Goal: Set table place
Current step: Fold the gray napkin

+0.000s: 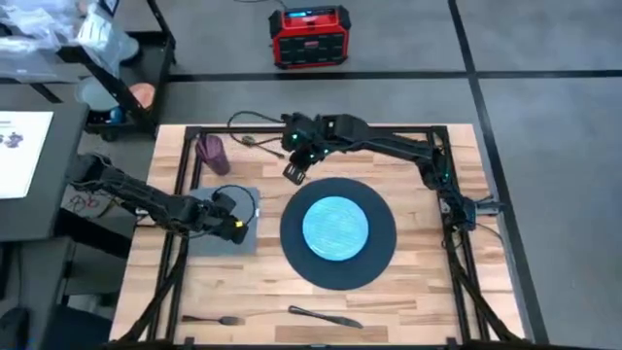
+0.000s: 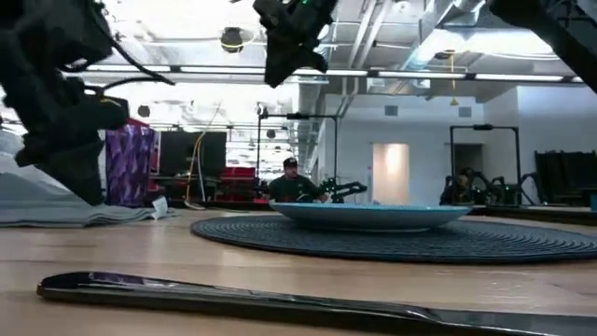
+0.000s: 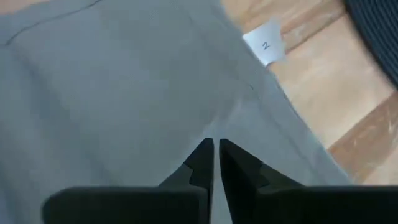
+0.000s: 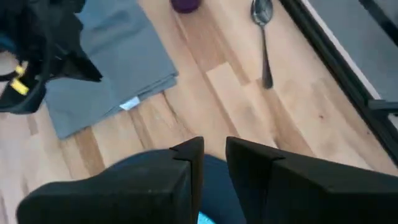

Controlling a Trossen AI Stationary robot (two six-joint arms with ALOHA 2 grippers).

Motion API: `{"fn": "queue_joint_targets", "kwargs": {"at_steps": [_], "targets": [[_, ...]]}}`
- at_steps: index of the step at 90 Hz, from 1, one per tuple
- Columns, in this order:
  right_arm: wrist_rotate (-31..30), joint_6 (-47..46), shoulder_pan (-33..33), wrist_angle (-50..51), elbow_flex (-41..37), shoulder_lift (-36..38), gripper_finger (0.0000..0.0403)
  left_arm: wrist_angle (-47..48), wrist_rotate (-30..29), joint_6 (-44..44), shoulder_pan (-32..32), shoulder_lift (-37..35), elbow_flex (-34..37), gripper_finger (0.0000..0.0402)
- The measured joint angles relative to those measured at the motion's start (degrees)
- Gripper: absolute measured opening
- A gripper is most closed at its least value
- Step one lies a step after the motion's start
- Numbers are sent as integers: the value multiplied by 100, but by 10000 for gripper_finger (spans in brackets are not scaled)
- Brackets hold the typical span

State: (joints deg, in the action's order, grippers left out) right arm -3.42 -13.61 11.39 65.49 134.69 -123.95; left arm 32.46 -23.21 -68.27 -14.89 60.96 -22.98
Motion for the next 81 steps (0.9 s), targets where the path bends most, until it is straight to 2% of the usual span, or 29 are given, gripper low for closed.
{"fn": "queue_joint_targets", "kwargs": {"at_steps": [23,39,47,62,73,81], "targets": [[-2,-138,-84,549,-3,3,59,-1155,154,630,781,1171,-35,1],[-162,-271,-212,622,-4,1,59,-2802,348,1496,1372,1758,-20,0],[-267,-371,-295,814,-4,-1,59,-3345,224,1801,1746,1931,-15,0],[-665,-455,-458,1123,-203,5,59,-4138,211,2439,1963,1942,22,0],[-966,-452,-557,1010,-751,-5,59,-4435,192,2660,1768,1655,12,0],[-968,-449,-576,500,-1364,-5,59,-4551,12,2861,1429,1283,16,0]]}}
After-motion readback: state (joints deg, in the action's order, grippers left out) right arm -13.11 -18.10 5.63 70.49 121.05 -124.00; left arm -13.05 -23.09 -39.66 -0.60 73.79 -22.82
